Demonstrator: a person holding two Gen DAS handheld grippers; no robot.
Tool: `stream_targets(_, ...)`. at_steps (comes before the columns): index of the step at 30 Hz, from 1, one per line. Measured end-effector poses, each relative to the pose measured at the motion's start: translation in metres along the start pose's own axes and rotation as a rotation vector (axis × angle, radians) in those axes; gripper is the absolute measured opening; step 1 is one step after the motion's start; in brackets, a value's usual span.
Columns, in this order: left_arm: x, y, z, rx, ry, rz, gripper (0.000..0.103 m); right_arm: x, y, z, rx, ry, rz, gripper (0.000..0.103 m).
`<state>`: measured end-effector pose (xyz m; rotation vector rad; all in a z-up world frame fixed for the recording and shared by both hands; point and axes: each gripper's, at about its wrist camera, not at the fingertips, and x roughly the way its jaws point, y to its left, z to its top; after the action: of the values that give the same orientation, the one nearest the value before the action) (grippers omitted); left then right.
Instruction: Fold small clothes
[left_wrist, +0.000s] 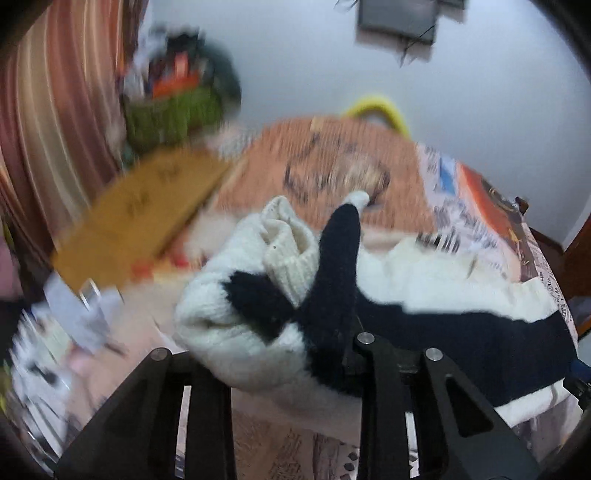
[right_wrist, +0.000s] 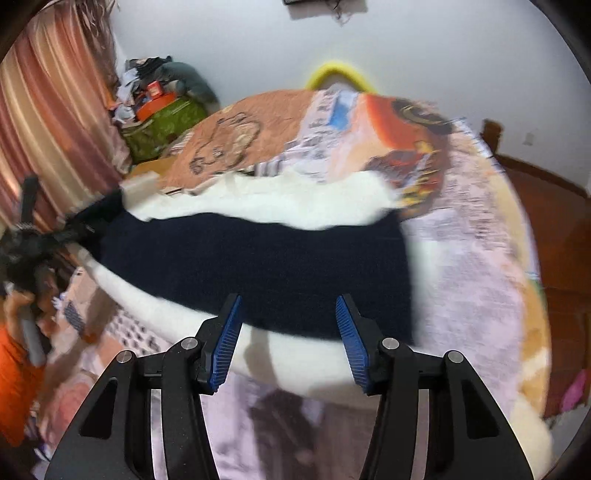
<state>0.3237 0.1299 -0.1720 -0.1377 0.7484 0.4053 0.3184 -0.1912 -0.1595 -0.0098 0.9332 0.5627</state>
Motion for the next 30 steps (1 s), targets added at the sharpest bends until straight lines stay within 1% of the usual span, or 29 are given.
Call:
stream_targets(2, -0.016, -0.019, 0.010, 0.053, -0.063, -0.003, 0.028, -0.001, -0.006, -0.008, -0.002, 0.008, -0.016, 0.047)
stream_targets(4, -0.037, -0.045, 0.018, 0.116, -0.126, -0.018, 0.028, 0.005, -0.010, -0.015, -0.016, 0.023, -0.045, 0.047)
stream_targets(5, -0.044, -0.056, 0.021, 0.136, -0.145, -0.034, 0.027, 0.009, -0.010, -0.020, -0.023, 0.026, -0.051, 0.048)
stream_targets(6, -0.052, -0.072, 0.025, 0.159, -0.163, -0.067, 0.027, 0.011, -0.010, -0.021, -0.026, 0.022, -0.053, 0.048)
stream_targets(9, -0.067, -0.113, 0.035, 0.196, -0.170, -0.163, 0.027, 0.010, -0.015, -0.021, 0.003, 0.005, -0.030, 0.048)
stream_targets(11, -0.074, -0.141, 0.039, 0.215, -0.157, -0.232, 0.026, 0.008, -0.022, -0.021, 0.047, -0.003, 0.008, 0.048)
stream_targets(13, -0.072, -0.170, 0.042, 0.226, -0.119, -0.293, 0.026, 0.007, -0.031, -0.019, 0.096, -0.008, 0.051, 0.047)
stream_targets(16, -0.062, -0.206, 0.044, 0.188, 0.000, -0.410, 0.026, 0.004, -0.036, -0.020, 0.134, -0.012, 0.090, 0.045)
stream_targets(18, -0.054, -0.224, 0.045, 0.161, 0.062, -0.461, 0.026, 0.004, -0.038, -0.022, 0.143, -0.013, 0.103, 0.044)
stream_targets(21, -0.041, -0.249, 0.039, 0.167, 0.120, -0.489, 0.026, 0.002, -0.042, -0.023, 0.167, -0.021, 0.128, 0.044)
stream_targets(22, -0.039, -0.252, 0.035, 0.174, 0.140, -0.497, 0.026, 0.001, -0.044, -0.023, 0.173, -0.025, 0.132, 0.043)
stream_targets(25, -0.030, -0.265, 0.010, 0.202, 0.223, -0.512, 0.027, -0.011, -0.044, -0.026, 0.161, -0.046, 0.133, 0.042)
stream_targets(27, -0.027, -0.272, -0.004, 0.251, 0.261, -0.505, 0.029, -0.018, -0.042, -0.029, 0.136, -0.054, 0.104, 0.043)
stream_targets(29, -0.027, -0.278, -0.022, 0.325, 0.277, -0.491, 0.032, -0.022, -0.044, -0.033, 0.118, -0.050, 0.079, 0.043)
stream_targets(30, -0.029, -0.281, -0.032, 0.380, 0.282, -0.481, 0.037, -0.022, -0.046, -0.035, 0.121, -0.046, 0.077, 0.043)
